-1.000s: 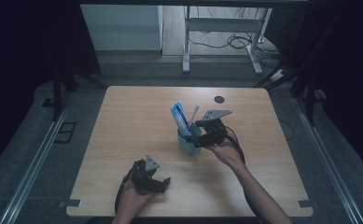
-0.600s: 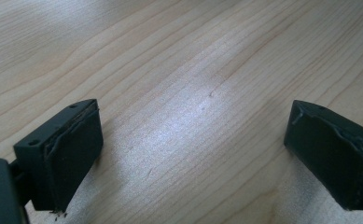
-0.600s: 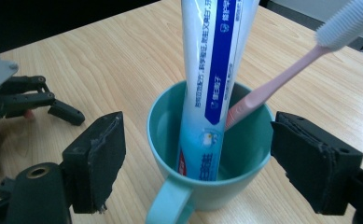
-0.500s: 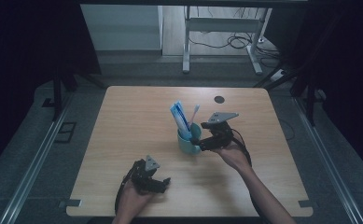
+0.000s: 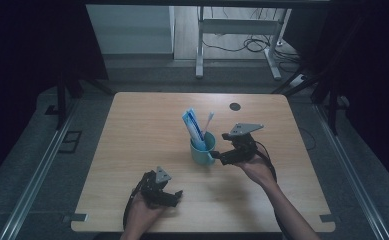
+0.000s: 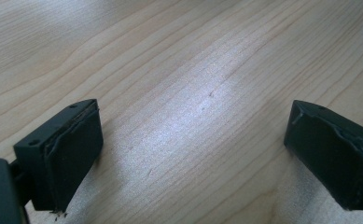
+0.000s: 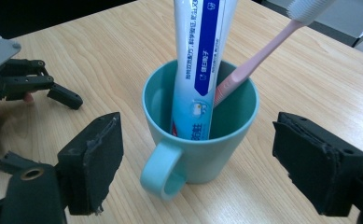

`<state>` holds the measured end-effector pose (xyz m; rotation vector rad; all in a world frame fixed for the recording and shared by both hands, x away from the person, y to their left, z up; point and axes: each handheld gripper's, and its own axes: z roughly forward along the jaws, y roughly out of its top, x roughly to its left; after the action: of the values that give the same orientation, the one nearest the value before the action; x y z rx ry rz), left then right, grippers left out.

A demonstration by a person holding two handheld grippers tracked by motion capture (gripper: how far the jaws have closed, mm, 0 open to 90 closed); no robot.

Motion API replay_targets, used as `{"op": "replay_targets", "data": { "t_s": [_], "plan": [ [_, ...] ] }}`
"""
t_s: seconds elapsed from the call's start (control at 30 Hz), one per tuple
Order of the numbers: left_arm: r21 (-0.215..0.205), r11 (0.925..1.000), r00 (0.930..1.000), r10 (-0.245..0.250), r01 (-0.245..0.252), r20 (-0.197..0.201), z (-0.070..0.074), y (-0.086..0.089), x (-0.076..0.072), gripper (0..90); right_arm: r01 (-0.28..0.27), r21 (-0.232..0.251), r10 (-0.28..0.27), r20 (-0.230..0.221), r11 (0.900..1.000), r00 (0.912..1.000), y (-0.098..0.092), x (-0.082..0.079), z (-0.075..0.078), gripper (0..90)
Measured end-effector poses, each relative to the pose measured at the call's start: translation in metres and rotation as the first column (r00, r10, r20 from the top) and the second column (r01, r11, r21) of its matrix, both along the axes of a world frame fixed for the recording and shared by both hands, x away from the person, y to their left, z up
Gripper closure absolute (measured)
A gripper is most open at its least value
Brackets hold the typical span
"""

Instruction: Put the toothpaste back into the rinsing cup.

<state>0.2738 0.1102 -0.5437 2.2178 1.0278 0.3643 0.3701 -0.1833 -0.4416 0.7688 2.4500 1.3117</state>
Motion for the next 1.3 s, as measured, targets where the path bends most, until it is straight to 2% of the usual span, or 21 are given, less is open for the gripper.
{"op": "replay_targets", "data": {
  "t_s": [0.47, 1.3],
  "plan": [
    [0.002, 1.0000, 1.0000, -0.001, 0.001, 0.000, 0.000, 0.000, 0.000, 4.4, 0.016, -0.012, -0.016, 0.012, 1.000, 0.9998, -0.017, -0.008, -0.003, 14.0],
    [-0.001, 1.0000, 1.0000, 0.003, -0.003, 0.003, 0.000, 0.000, 0.000, 4.4, 0.056, -0.047, -0.055, 0.003, 0.997, 0.9985, -0.054, -0.028, -0.011, 10.6]
  ]
}}
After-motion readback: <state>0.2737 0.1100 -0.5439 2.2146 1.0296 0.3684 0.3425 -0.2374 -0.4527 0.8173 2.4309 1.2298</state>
